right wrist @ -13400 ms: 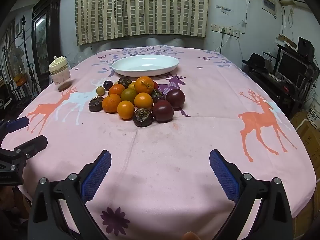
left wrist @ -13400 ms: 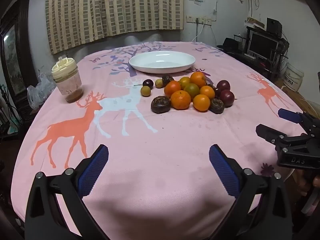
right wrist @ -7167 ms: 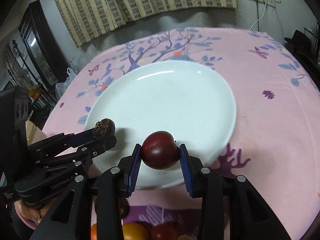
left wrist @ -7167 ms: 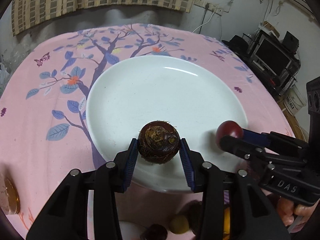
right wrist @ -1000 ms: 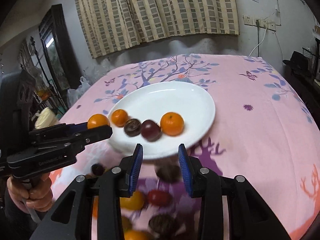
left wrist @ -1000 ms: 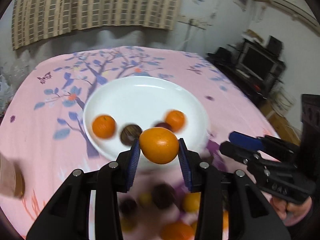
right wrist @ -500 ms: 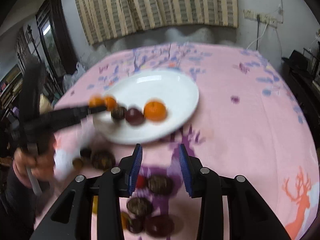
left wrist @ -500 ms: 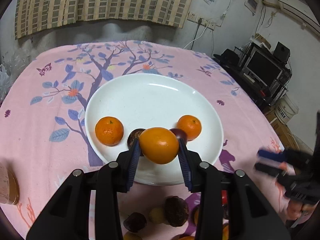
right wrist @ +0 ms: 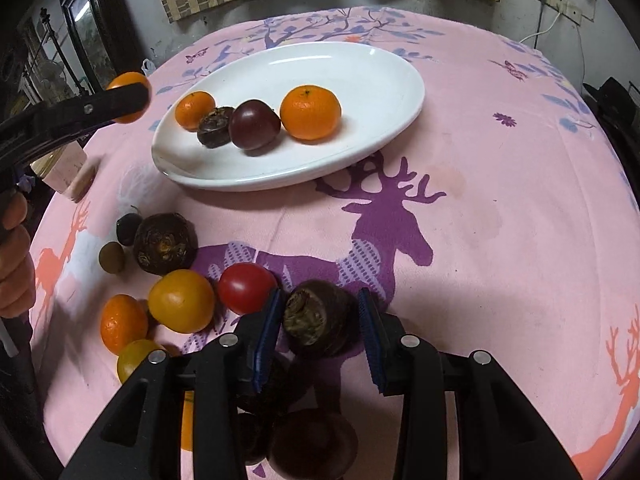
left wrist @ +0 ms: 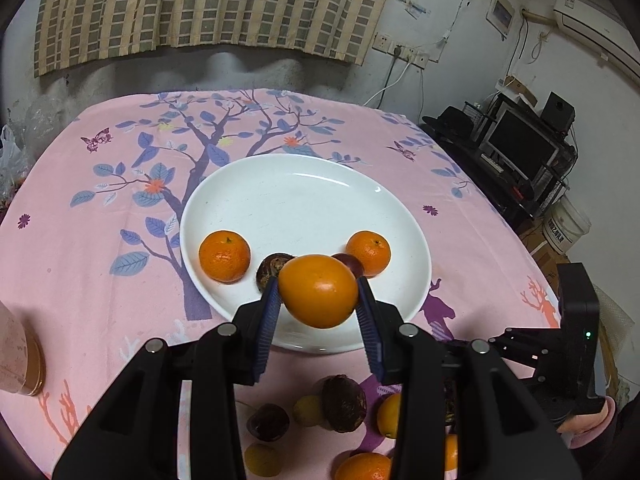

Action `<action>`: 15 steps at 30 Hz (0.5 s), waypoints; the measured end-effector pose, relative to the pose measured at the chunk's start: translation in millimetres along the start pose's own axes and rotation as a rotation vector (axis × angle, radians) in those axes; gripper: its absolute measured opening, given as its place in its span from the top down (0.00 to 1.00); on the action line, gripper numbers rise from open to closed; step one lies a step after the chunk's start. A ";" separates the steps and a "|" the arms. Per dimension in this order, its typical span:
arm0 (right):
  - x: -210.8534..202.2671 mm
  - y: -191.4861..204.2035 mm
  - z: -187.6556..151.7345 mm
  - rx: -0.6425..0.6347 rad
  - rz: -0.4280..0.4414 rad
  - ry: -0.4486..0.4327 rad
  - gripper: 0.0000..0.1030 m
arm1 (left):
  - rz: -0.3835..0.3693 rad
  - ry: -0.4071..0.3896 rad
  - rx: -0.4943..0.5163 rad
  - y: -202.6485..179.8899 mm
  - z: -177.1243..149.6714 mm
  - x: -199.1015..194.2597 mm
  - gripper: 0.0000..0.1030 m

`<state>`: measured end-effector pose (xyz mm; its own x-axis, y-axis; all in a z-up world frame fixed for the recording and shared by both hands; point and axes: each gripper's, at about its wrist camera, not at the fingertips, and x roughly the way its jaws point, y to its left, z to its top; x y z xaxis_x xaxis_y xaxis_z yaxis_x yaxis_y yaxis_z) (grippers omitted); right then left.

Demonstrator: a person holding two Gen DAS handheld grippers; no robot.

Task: Organize fruits
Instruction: 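Carry both fruits over the white plate and open both grippers to release them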

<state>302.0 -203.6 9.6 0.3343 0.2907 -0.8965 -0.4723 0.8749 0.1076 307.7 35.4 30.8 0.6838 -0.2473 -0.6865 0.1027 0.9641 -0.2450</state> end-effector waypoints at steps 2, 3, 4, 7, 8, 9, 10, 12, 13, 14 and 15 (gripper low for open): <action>0.8 9.4 -2.8 -0.055 -0.054 0.006 0.64 | 0.003 -0.002 -0.009 3.3 -0.3 -1.6 0.63; -0.1 12.2 -4.5 -0.064 -0.067 0.005 0.64 | 0.003 -0.001 -0.013 4.6 -0.3 -1.8 0.63; -1.5 12.5 -5.5 -0.052 -0.058 0.008 0.65 | 0.003 0.000 -0.018 6.0 -0.4 -1.8 0.63; -16.2 5.9 2.1 0.013 -0.019 -0.046 0.65 | 0.012 -0.001 -0.029 10.0 -0.2 -1.1 0.63; -24.3 5.2 10.7 0.030 -0.022 -0.091 0.65 | 0.013 -0.001 -0.036 11.5 0.1 -0.2 0.63; -29.7 5.4 19.1 0.040 -0.021 -0.124 0.65 | 0.011 -0.001 -0.040 12.9 0.1 0.6 0.63; -34.4 6.9 32.6 0.048 -0.009 -0.164 0.65 | 0.010 0.001 -0.043 14.3 -0.1 2.7 0.63; -33.3 10.2 55.5 0.053 0.015 -0.216 0.65 | 0.019 -0.001 -0.041 15.4 -0.3 8.2 0.63; -28.5 12.3 66.7 0.052 0.010 -0.229 0.65 | 0.021 -0.003 -0.039 15.8 0.0 11.6 0.63; -22.3 13.5 75.2 0.052 0.001 -0.236 0.65 | 0.022 -0.004 -0.037 16.1 0.1 14.6 0.63; -14.3 16.3 83.4 0.047 -0.007 -0.237 0.65 | 0.024 -0.002 -0.033 15.8 0.5 19.2 0.63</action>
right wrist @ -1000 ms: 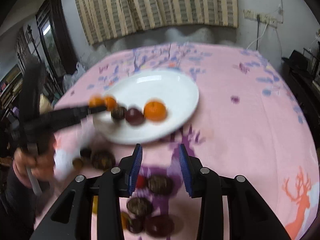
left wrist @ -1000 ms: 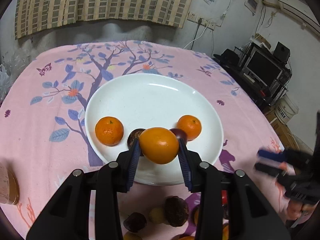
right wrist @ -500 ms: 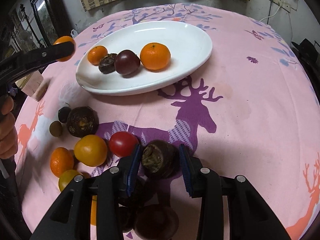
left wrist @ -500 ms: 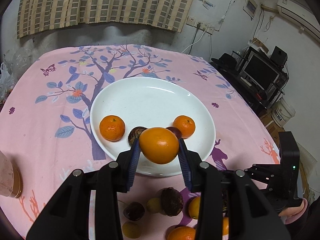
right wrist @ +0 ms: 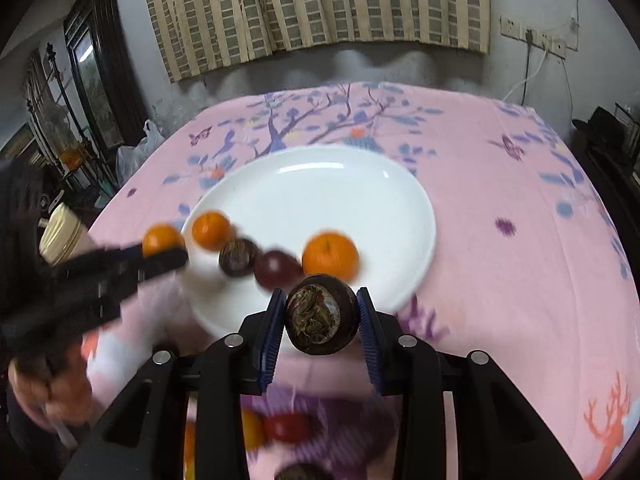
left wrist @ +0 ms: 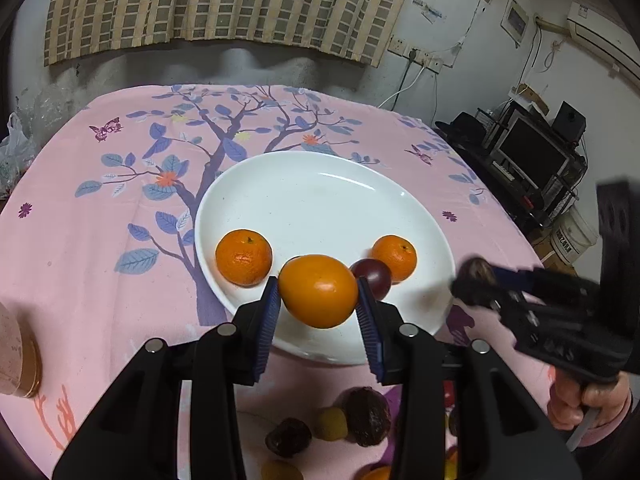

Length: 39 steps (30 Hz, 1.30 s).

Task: Organize fruits
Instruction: 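Carry both fruits over the white plate and open both grippers to release them, then grasp a dark red plum with the right gripper while the left gripper grasps a tangerine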

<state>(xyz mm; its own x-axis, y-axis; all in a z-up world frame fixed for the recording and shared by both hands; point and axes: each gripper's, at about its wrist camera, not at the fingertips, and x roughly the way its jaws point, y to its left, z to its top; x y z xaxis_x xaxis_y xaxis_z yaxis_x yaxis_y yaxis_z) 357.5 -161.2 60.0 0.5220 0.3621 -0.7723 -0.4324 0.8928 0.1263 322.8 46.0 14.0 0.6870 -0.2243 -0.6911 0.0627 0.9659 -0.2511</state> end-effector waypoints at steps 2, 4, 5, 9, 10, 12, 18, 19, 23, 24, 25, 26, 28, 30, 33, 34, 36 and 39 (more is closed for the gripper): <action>14.9 2.8 4.7 -0.004 -0.008 0.002 0.65 | 0.011 0.014 0.012 -1.5 -0.6 10.5 0.63; 19.2 3.0 3.3 0.004 -0.015 -0.005 0.57 | 0.017 0.030 0.025 -3.1 -1.6 18.5 0.63; 16.5 4.4 1.9 0.011 -0.016 -0.014 0.48 | 0.024 0.037 0.030 -3.8 -2.6 21.0 0.63; -19.7 1.7 -13.7 -0.005 -0.023 -0.114 0.26 | 0.078 -0.041 0.023 -3.0 -1.2 1.4 0.17; -27.1 1.2 -17.4 -0.008 -0.041 -0.135 0.25 | 0.082 -0.072 0.018 -2.0 -0.6 -7.7 0.12; -43.7 -4.0 -30.0 0.000 -0.046 -0.168 0.22 | 0.081 -0.105 0.005 0.6 0.2 -24.4 0.11; -71.5 -35.7 -80.8 0.131 0.075 -0.135 0.22 | 0.081 -0.133 -0.050 11.8 -18.7 -56.5 0.07; -74.6 -40.0 -88.4 0.159 0.108 -0.121 0.22 | 0.081 -0.131 -0.056 13.1 -25.5 -59.8 0.07; -89.8 -33.7 -113.4 0.137 0.224 -0.116 0.22 | 0.094 -0.101 -0.058 15.1 -54.0 -65.4 0.07; -94.2 -28.6 -119.5 0.103 0.191 -0.130 0.22 | 0.099 -0.091 -0.053 15.4 -60.6 -65.6 0.07; -97.3 -25.2 -123.7 0.080 0.146 -0.141 0.22 | 0.105 -0.078 -0.050 15.1 -67.4 -65.7 0.07; -98.2 -22.4 -128.4 0.054 0.077 -0.141 0.22 | 0.110 -0.066 -0.048 16.0 -72.8 -65.8 0.07; -94.6 -22.6 -134.4 0.038 -0.004 -0.119 0.22 | 0.105 -0.052 -0.051 16.2 -82.5 -67.9 0.07; -89.1 -25.9 -137.3 0.062 -0.009 -0.087 0.26 | 0.093 -0.044 -0.053 16.1 -88.5 -70.3 0.07; -81.7 -35.3 -141.4 0.102 0.034 -0.038 0.35 | 0.090 -0.042 -0.040 13.2 -93.7 -72.9 0.07; -78.6 -36.6 -142.3 0.109 0.040 -0.024 0.37 | 0.092 -0.042 -0.035 11.8 -94.7 -73.7 0.06; -74.6 -38.3 -144.2 0.121 0.044 -0.003 0.39 | 0.098 -0.050 -0.031 11.1 -96.2 -76.2 0.07; -67.4 -40.4 -149.1 0.147 0.081 0.042 0.44 | 0.089 -0.049 -0.035 11.8 -95.9 -78.6 0.07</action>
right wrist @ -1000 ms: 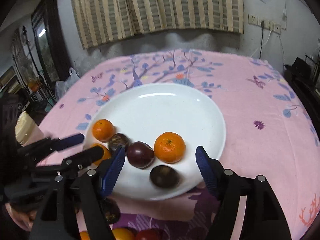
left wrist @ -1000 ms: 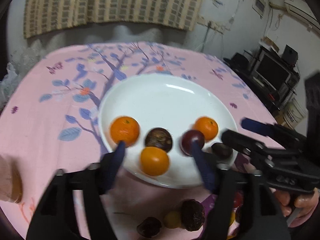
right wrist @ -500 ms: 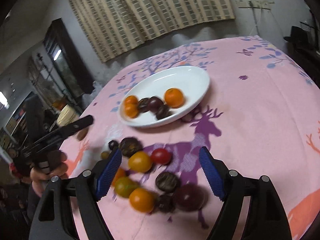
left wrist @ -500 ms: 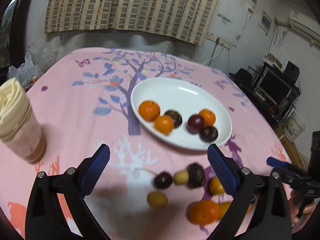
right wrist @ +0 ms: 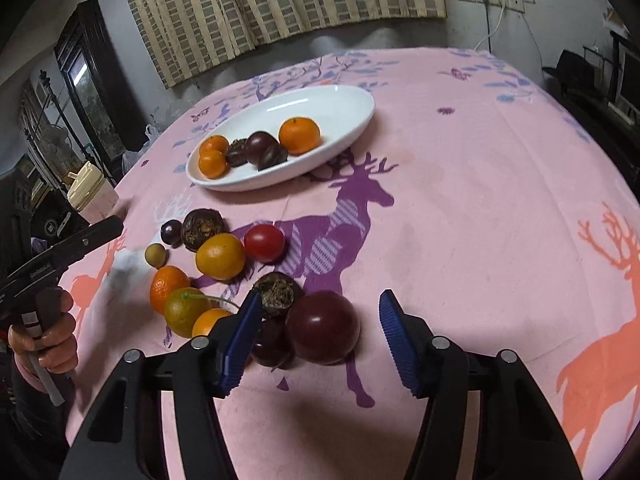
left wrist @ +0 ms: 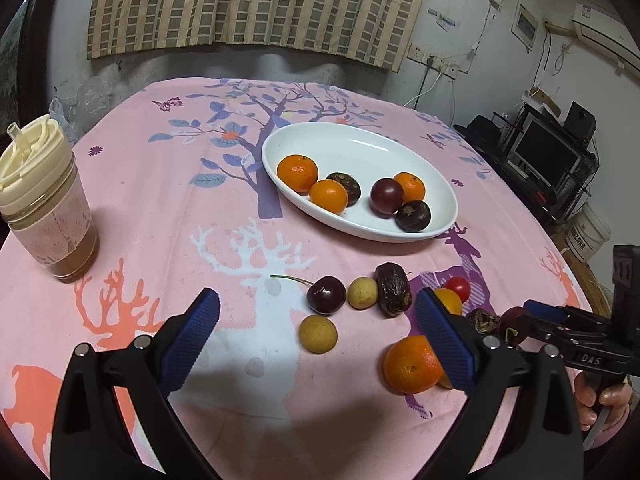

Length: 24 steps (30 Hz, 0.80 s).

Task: Organize fruits
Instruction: 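Grasp a dark red plum with the right gripper while the left gripper grasps a tangerine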

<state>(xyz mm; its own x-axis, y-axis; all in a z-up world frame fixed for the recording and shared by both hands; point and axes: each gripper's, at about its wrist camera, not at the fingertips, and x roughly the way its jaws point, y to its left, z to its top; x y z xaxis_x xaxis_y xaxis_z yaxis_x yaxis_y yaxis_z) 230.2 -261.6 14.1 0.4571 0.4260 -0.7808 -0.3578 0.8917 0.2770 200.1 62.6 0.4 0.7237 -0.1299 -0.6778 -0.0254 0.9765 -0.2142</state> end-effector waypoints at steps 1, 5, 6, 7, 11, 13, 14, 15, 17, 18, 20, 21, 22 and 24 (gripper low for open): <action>2.6 -1.1 -0.7 0.008 0.009 0.016 0.49 | -0.003 0.001 -0.003 0.3 -0.4 -0.7 0.07; 8.2 -10.2 -2.8 0.066 0.045 0.051 0.57 | -0.019 0.012 0.003 -0.6 -1.4 -2.1 0.06; 7.9 -12.0 -2.8 0.077 0.052 0.052 0.61 | -0.026 0.016 0.012 -1.8 -2.0 -2.1 0.07; 7.8 -15.0 -2.6 0.100 0.069 0.054 0.61 | -0.044 0.025 0.032 -4.1 -3.0 -2.1 0.07; 3.9 -22.6 -1.3 0.156 0.116 0.035 0.61 | -0.151 0.074 0.147 -20.4 -11.7 -1.6 0.07; 1.8 -21.7 -0.2 0.152 0.100 0.024 0.61 | -0.176 0.086 0.227 -33.0 -19.2 -1.8 0.18; 1.6 -21.6 -0.2 0.154 0.101 0.023 0.61 | -0.179 0.096 0.275 -40.8 -24.1 -0.3 0.21; 2.0 -22.6 0.7 0.158 0.105 0.025 0.61 | -0.182 0.108 0.303 -45.4 -27.7 1.6 0.26; 2.7 -23.6 0.6 0.166 0.110 0.031 0.61 | -0.186 0.134 0.339 -53.4 -34.0 7.3 0.34; 2.4 -24.0 0.9 0.166 0.109 0.032 0.61 | -0.185 0.145 0.349 -55.4 -36.0 10.3 0.35; 2.0 -24.2 1.2 0.166 0.110 0.031 0.61 | -0.171 0.162 0.367 -58.2 -39.5 16.4 0.37; 1.7 -24.0 1.4 0.166 0.114 0.029 0.61 | -0.164 0.169 0.373 -58.2 -40.7 18.6 0.38; 1.5 -24.1 1.5 0.165 0.116 0.028 0.61 | -0.162 0.177 0.377 -58.5 -41.7 21.4 0.38; 1.2 -24.0 1.4 0.164 0.116 0.029 0.61 | -0.166 0.198 0.383 -58.9 -43.7 27.8 0.39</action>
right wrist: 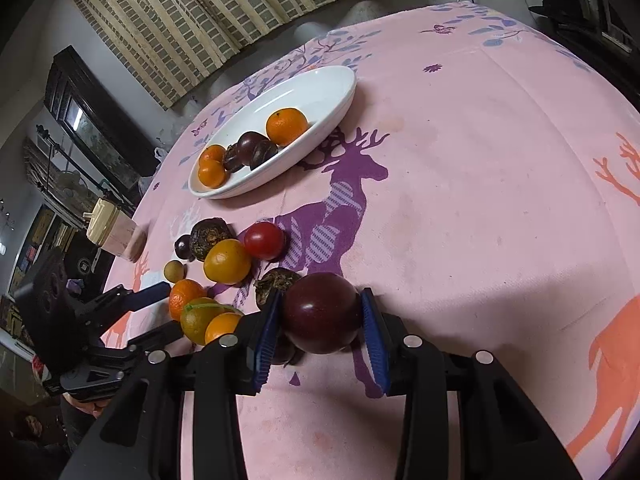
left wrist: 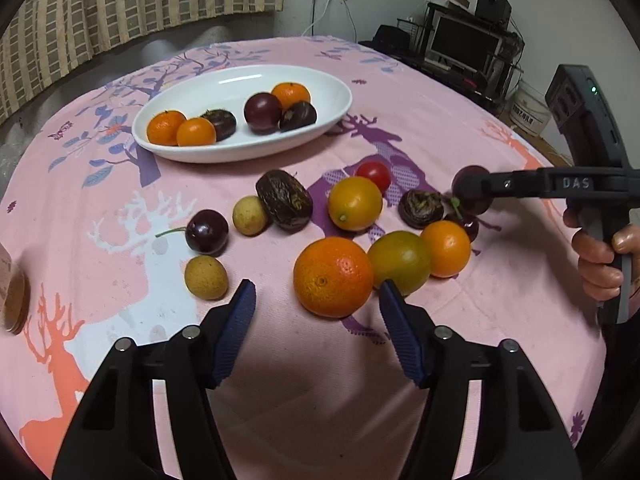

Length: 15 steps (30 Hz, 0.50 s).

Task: Organize fruits
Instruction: 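Grasp a dark red plum with the right gripper while the left gripper grasps a tangerine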

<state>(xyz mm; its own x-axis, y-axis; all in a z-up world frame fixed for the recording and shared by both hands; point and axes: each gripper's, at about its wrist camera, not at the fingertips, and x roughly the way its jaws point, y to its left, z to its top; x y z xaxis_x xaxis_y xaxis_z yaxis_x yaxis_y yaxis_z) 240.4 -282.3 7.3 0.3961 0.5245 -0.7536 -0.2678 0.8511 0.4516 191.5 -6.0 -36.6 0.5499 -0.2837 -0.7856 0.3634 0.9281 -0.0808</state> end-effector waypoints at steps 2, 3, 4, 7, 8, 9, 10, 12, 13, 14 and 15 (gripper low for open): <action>-0.1 0.1 -0.2 0.000 -0.001 0.000 0.61 | 0.002 0.009 0.011 1.0 0.6 5.3 0.40; -0.2 0.1 -0.2 -0.001 -0.002 0.001 0.61 | 0.007 0.008 0.015 1.4 1.4 7.6 0.40; -0.3 0.5 -0.2 -0.003 -0.002 0.001 0.61 | 0.006 0.003 0.017 0.9 2.6 8.4 0.40; -1.9 1.6 -0.4 -0.008 0.002 -0.005 0.61 | -0.011 -0.010 0.026 2.8 7.7 12.4 0.42; -2.1 1.9 -0.4 -0.010 0.001 -0.006 0.61 | -0.020 -0.011 0.028 3.0 9.4 13.9 0.42; -2.3 2.4 -0.6 -0.011 -0.002 -0.007 0.61 | -0.029 -0.009 0.032 3.2 10.5 15.5 0.42; -2.7 2.2 -0.5 -0.013 -0.010 -0.010 0.61 | -0.039 -0.006 0.036 3.3 11.4 17.6 0.42; -3.5 1.9 -0.5 -0.014 -0.017 -0.014 0.61 | -0.054 0.010 0.045 2.2 12.9 24.4 0.47; -4.0 1.3 -0.4 -0.013 -0.016 -0.016 0.61 | -0.043 0.005 0.058 -0.3 13.4 26.1 0.47; -4.6 1.0 -0.4 -0.013 -0.015 -0.018 0.61 | -0.033 0.006 0.072 -3.2 13.4 26.7 0.47; -4.9 0.7 -0.3 -0.013 -0.016 -0.019 0.61 | -0.024 0.005 0.080 -5.6 12.9 26.3 0.47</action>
<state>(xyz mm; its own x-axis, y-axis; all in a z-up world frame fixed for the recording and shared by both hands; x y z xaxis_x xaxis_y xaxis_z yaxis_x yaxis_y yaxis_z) 238.1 -284.3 11.2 0.4172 0.5115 -0.7512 -0.2732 0.8589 0.4332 213.7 -21.8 -48.9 0.5367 -0.3046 -0.7869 0.4359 0.8986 -0.0505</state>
